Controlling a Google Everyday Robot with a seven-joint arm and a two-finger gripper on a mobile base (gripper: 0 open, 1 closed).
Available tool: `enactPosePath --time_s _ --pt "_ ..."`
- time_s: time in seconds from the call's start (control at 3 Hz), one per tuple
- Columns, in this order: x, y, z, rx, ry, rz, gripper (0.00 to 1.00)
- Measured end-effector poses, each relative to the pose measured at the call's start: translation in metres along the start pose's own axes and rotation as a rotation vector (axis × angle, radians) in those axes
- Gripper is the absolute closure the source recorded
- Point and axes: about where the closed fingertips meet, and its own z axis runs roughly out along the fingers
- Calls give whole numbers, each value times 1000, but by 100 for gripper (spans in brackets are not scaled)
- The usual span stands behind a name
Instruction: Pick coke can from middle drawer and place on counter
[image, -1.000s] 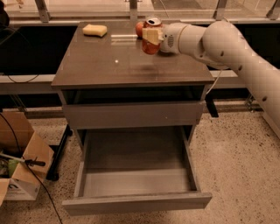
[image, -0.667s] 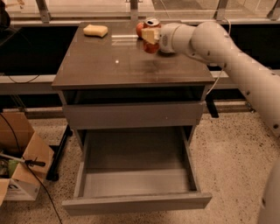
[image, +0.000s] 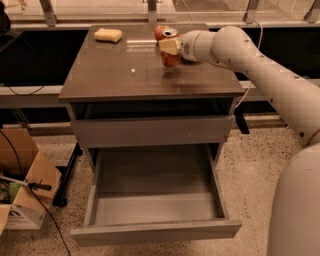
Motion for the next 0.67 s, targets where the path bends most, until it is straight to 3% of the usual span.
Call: enactPosePath --time_s 0.33,0.67 --pt "1 2 2 -3 2 1 4" --pt "2 3 3 -4 2 1 0"
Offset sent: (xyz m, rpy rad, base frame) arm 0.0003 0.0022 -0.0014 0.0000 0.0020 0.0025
